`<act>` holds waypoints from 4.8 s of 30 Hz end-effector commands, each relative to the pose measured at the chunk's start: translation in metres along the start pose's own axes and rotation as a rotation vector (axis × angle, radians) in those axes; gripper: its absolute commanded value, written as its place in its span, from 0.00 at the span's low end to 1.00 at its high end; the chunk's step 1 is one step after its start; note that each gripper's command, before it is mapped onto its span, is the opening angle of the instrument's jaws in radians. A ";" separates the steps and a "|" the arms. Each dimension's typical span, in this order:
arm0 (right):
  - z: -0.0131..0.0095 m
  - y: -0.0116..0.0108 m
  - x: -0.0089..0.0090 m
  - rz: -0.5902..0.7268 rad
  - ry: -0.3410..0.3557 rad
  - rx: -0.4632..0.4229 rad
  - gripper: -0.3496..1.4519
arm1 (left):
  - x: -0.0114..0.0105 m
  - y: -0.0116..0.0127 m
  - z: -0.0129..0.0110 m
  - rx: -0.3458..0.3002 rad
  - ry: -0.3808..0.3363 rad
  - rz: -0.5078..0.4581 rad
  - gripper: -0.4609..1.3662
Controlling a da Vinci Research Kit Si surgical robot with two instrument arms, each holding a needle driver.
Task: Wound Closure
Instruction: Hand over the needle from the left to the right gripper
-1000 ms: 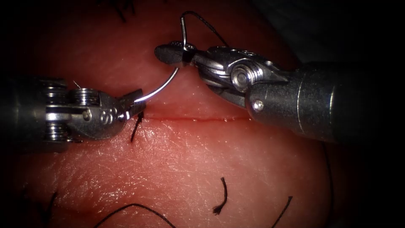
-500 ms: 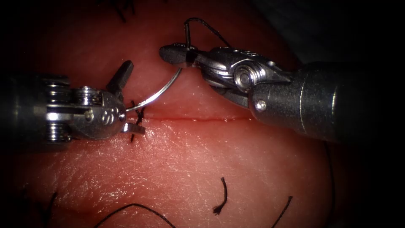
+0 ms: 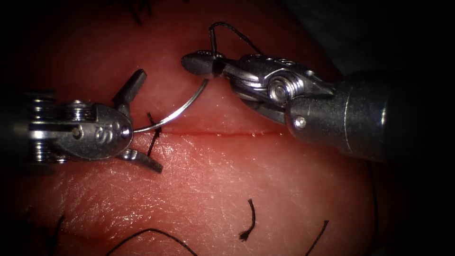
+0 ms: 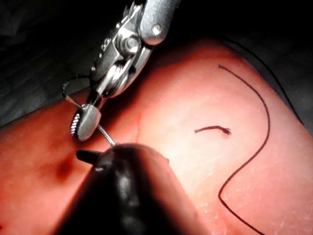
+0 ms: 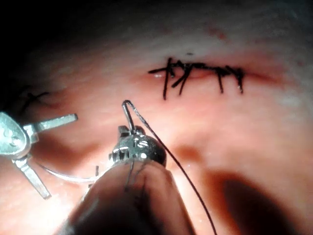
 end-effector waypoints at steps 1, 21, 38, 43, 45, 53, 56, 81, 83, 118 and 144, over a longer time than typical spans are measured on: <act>-0.0001 0.0002 -0.0001 -0.039 0.002 0.008 0.00 | 0.0001 -0.0004 -0.0003 -0.026 0.007 -0.013 0.92; -0.0024 -0.0012 0.0000 -0.459 0.057 0.202 0.00 | 0.0027 -0.0042 -0.0001 -0.503 0.090 -0.309 0.95; -0.0053 -0.0039 0.0023 -0.615 0.200 0.234 0.00 | 0.0017 -0.0033 0.0027 -0.762 0.161 -0.524 0.92; -0.0057 -0.0041 0.0023 -0.611 0.234 0.222 0.00 | 0.0015 -0.0034 0.0035 -0.814 0.197 -0.579 0.93; -0.0057 -0.0042 0.0023 -0.611 0.240 0.219 0.00 | 0.0015 -0.0033 0.0036 -0.827 0.202 -0.591 0.93; -0.0060 -0.0047 0.0021 -0.608 0.264 0.209 0.00 | 0.0006 -0.0024 0.0047 -0.860 0.198 -0.610 0.97; -0.0060 -0.0047 0.0022 -0.605 0.277 0.202 0.00 | 0.0001 -0.0021 0.0054 -0.867 0.193 -0.623 0.97; -0.0061 -0.0049 0.0022 -0.608 0.300 0.192 0.00 | -0.0024 0.0002 0.0081 -0.938 0.173 -0.678 0.89; -0.0061 -0.0048 0.0022 -0.608 0.299 0.192 0.00 | -0.0027 0.0004 0.0083 -0.938 0.169 -0.679 0.88; -0.0054 -0.0025 -0.0005 -0.172 0.238 0.093 0.69 | -0.0002 -0.0007 0.0058 -1.076 0.250 -1.066 0.06; -0.0058 -0.0027 0.0001 0.035 0.309 0.088 0.39 | -0.0003 0.0006 0.0073 -1.009 0.316 -1.153 0.06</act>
